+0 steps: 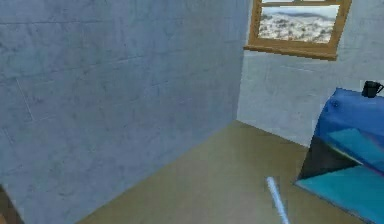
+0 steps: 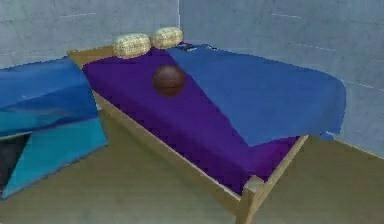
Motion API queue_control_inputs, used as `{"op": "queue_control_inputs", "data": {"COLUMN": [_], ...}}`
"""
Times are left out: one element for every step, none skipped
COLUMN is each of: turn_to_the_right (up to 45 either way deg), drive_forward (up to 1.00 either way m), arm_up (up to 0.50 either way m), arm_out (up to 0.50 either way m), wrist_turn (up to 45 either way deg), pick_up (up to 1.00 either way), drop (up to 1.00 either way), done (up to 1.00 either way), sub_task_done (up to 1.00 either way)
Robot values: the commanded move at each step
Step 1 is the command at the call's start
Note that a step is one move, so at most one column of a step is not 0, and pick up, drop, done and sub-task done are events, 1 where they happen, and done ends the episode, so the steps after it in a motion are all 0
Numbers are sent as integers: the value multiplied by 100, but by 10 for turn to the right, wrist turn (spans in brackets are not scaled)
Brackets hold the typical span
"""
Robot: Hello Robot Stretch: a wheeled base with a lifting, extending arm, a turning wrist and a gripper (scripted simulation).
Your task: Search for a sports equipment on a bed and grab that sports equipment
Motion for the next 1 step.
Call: {"op": "queue_control_inputs", "data": {"turn_to_the_right": [450], "drive_forward": [0], "arm_up": [0], "arm_out": [0], "wrist_turn": [0], "pick_up": [0], "drop": [0], "done": [0], "sub_task_done": [0]}}
